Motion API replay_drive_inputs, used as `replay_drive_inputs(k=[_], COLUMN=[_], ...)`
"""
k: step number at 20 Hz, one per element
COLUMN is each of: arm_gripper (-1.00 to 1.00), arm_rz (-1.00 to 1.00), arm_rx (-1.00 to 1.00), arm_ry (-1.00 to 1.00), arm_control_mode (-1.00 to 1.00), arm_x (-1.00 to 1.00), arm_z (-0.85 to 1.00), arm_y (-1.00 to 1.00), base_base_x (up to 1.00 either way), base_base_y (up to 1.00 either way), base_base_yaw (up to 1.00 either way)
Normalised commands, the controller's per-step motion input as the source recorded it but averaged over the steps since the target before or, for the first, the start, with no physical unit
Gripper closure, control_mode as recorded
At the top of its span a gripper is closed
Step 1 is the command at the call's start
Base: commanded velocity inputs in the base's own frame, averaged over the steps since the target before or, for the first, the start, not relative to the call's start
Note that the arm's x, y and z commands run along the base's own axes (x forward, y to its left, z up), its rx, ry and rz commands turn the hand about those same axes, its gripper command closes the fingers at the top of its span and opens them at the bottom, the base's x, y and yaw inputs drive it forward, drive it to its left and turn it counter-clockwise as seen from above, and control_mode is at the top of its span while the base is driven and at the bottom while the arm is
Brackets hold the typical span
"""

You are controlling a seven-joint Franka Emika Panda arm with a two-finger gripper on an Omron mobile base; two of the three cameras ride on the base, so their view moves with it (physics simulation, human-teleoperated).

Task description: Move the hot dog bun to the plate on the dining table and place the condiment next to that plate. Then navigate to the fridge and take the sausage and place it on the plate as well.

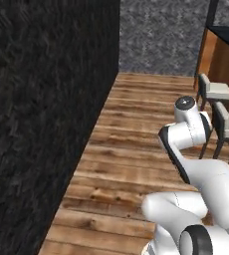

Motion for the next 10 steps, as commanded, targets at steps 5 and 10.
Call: replay_drive_inputs(k=[5, 10], arm_gripper=[1.00, 1.00], arm_rz=[0.00, 0.00], arm_rx=[0.00, 0.00], arm_ry=[0.00, 0.00], arm_control_mode=[1.00, 1.00], arm_x=[0.00, 0.00], arm_z=[0.00, 0.00], arm_y=[0.00, 0.00], base_base_x=[1.00, 1.00], base_base_y=[0.24, 0.27], base_base_yaw=[-0.48, -0.47])
